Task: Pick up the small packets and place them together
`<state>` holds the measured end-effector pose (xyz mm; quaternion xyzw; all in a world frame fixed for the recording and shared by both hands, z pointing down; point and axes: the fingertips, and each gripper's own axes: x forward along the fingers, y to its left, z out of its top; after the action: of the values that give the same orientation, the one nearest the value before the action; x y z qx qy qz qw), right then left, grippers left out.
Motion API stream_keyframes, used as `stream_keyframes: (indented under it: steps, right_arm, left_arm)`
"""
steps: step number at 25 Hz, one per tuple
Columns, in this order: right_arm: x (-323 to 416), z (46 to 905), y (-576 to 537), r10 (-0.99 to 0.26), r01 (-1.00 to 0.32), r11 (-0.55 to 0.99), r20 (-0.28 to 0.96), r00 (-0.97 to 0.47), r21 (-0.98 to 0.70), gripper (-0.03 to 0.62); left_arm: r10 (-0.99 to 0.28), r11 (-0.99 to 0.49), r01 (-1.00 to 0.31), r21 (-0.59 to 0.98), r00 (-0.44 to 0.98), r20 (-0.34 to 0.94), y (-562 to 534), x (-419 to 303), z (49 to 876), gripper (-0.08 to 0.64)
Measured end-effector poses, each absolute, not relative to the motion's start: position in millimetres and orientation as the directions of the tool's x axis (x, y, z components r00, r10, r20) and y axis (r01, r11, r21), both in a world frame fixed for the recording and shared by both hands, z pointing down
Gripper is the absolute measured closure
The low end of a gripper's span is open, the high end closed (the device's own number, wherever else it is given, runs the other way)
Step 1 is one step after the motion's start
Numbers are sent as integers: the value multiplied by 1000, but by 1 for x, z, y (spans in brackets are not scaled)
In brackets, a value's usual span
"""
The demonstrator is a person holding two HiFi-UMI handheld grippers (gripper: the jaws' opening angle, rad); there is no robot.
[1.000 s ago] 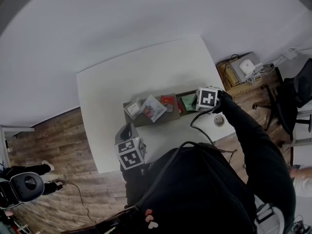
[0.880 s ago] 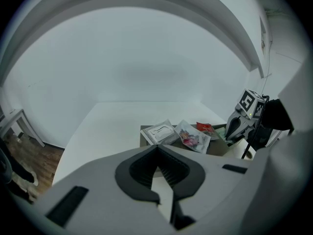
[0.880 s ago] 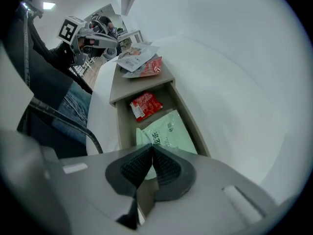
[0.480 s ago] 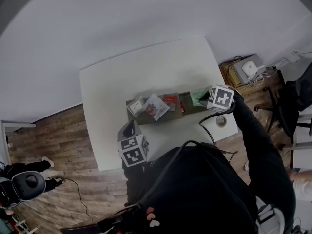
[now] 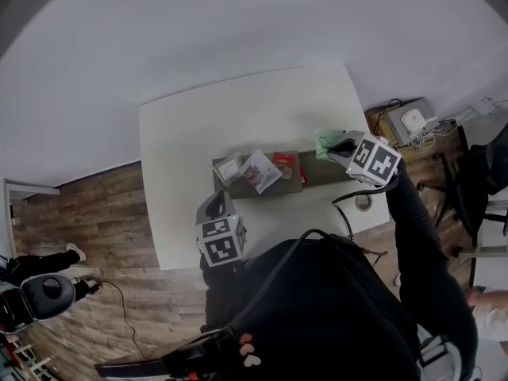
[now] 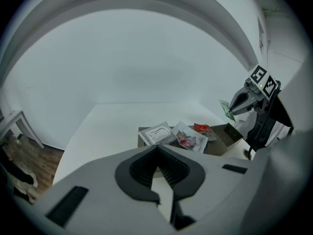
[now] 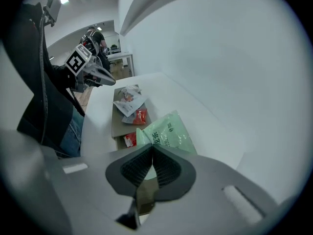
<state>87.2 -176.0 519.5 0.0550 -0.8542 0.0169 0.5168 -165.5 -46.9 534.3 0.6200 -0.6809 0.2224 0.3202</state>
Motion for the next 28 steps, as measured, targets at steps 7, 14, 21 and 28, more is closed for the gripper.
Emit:
stream_keyframes:
  steps: [7,14,21,28]
  right_arm:
    - [53,473,-180,-149,-118,988,800,-581,98,586]
    - [6,460,-166,-115,-91,993,736,-667,73,586]
    - [-30,467,-137,-31,-36,999,712,-702,7,586]
    - [-44,485,-118,33,-31,996,711,-702,-78,586]
  left_arm:
    - [-705,125,-989,84,-30,708,-43,-161,530,561]
    - [-712,124,-989,83,-30,701,-43,-162,528,560]
    - [-714,126,-989,80,-35,699,-40,-160,527,560]
    - [-718,120,-990,81,-30,696,-42,-160,524,561]
